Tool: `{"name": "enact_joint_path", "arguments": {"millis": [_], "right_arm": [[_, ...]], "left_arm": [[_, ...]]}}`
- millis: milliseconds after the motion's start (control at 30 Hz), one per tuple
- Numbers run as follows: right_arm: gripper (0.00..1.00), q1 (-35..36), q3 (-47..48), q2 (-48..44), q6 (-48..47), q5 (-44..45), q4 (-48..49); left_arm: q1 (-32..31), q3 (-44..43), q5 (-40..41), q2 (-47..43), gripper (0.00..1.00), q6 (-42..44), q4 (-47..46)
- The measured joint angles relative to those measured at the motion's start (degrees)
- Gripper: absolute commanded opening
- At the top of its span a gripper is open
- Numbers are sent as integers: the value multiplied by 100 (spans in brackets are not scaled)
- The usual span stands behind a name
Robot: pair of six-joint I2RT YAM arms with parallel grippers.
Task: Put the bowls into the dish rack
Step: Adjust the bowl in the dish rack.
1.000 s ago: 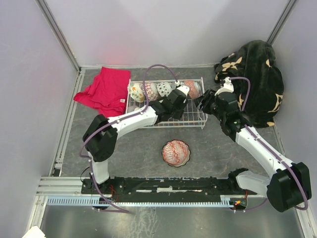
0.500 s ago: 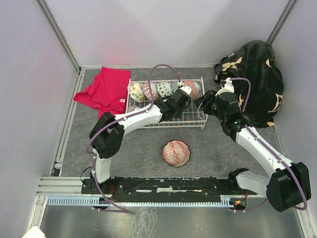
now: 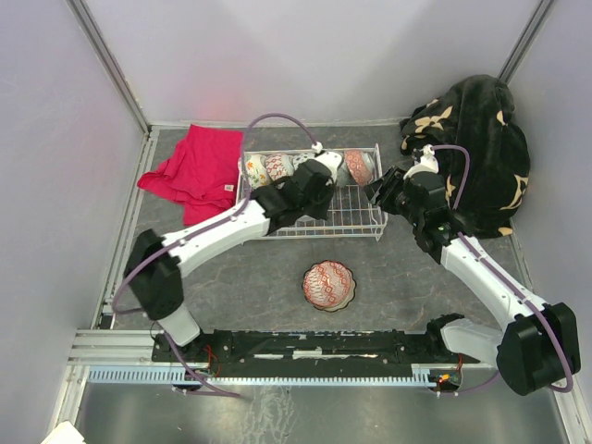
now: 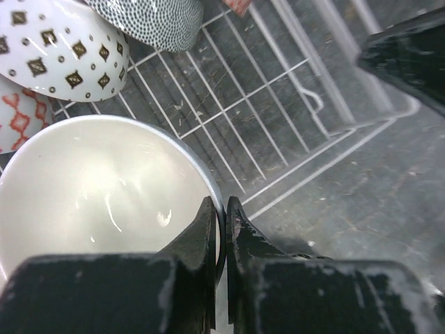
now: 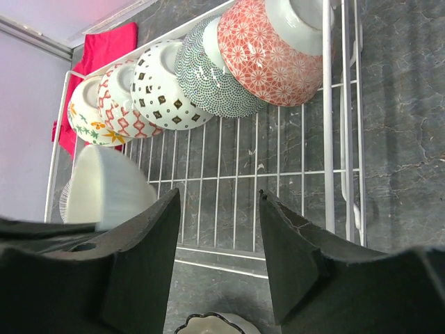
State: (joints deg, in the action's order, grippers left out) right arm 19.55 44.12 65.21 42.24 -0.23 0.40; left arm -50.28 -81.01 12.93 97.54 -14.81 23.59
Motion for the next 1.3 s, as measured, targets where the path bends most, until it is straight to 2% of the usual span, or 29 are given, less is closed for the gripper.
{"name": "enact_joint_path", "arguments": {"millis": [167,400,567,767,933,1300], "right_arm": [[57,-20,-2,0,2,0,0],[57,-22,0,2,2,-2,0],[57,-33,0,55,2,-28,2],[57,-48,0,129,0,-107,2],[57,-57,-2,138,0,-133,2],[57,-57,0,437,11,-433,55]], "left_arm": [[197,472,-564,-903,3,-190,-358],[925,1443,-1742,-1602,3,-588,-1086],[1331,1851,-2448,-1670,3,-942,-1491],[1462,2280,-3263,-1672,3,-1425,-2302],[1650,2634,-3724,-1672,3,-1794,-2861],[2059,3595,-4332,-1766,3,-2992,-4750]]}}
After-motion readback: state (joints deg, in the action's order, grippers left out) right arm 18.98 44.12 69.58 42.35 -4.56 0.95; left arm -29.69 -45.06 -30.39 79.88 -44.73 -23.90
